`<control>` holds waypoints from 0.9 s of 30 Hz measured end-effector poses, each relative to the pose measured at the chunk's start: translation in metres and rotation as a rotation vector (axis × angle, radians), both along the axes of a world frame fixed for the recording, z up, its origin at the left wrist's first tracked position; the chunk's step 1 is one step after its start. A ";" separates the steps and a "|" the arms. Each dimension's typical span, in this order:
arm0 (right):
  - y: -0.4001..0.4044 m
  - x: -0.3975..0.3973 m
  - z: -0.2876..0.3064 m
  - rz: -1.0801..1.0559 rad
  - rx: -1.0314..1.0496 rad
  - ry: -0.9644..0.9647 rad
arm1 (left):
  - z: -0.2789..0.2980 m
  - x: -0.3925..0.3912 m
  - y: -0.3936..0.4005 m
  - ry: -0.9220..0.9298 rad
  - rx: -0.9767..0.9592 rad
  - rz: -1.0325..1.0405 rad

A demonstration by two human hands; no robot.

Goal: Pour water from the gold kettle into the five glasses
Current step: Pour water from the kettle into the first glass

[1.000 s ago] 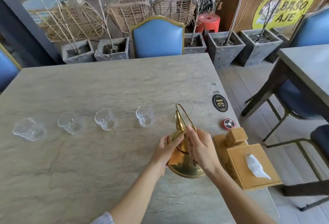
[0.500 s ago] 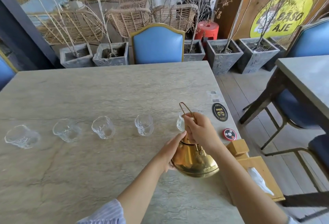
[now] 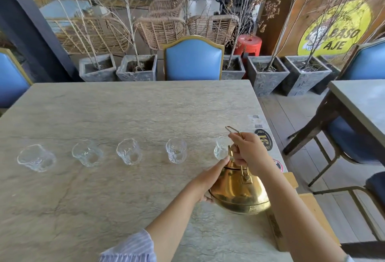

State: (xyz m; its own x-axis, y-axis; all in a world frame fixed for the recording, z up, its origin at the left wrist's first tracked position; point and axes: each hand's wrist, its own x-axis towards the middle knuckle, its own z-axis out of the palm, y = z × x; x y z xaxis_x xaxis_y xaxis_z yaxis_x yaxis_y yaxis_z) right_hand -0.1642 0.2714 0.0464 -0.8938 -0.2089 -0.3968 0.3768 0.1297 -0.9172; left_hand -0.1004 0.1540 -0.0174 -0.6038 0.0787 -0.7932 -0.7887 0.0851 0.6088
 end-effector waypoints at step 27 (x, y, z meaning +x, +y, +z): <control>0.007 -0.021 0.044 0.139 0.156 -0.066 | 0.026 0.000 0.018 0.011 0.142 -0.025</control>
